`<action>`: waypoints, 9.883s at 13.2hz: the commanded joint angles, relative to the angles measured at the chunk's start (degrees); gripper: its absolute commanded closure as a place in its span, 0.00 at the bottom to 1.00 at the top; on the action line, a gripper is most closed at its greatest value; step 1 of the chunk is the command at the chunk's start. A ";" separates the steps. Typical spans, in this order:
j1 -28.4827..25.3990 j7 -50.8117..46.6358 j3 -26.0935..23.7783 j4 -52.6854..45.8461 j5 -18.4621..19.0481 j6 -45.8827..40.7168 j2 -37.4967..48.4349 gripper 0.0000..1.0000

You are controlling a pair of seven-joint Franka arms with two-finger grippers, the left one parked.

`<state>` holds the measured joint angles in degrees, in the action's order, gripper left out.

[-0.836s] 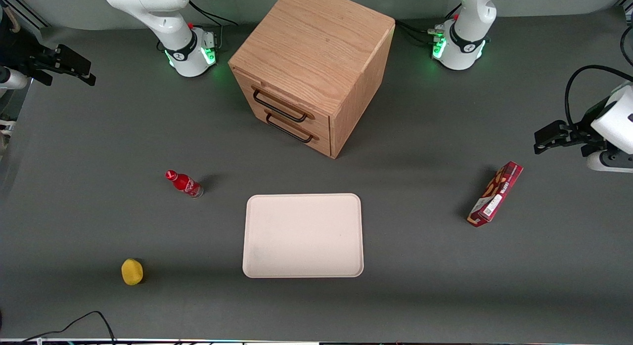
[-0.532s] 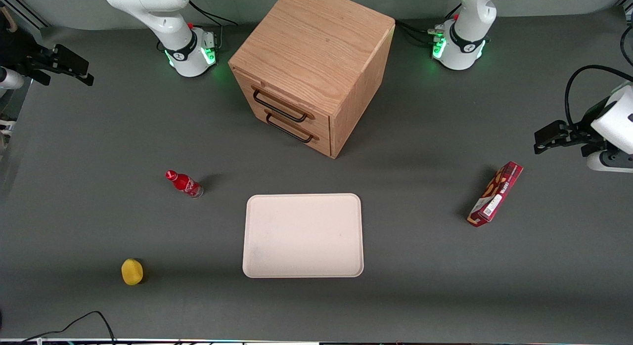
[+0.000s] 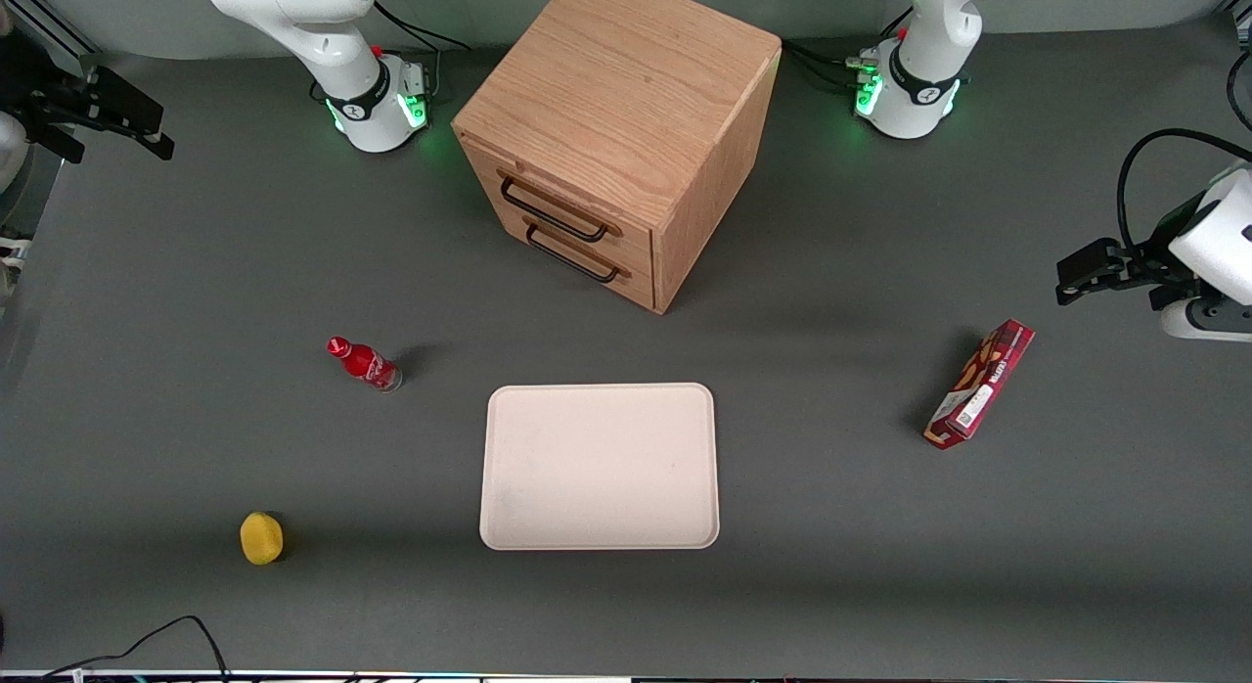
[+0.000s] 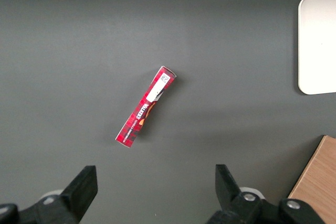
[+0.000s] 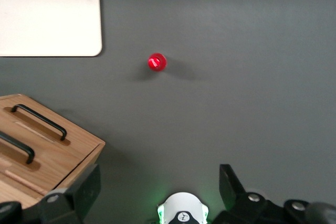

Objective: Open upper drawer

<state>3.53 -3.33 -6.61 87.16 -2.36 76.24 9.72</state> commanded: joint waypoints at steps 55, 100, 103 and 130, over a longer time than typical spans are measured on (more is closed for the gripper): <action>-1.24 29.35 -29.43 26.39 -23.04 38.46 -20.53 0.00; -0.54 33.65 -22.75 3.01 -3.26 30.64 -36.97 0.00; -0.72 34.87 -21.69 2.05 -3.17 30.64 -37.76 0.00; -1.07 33.49 -18.79 -16.06 1.49 11.49 -27.24 0.00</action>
<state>2.88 33.51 -25.91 70.22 -2.19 89.74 -23.66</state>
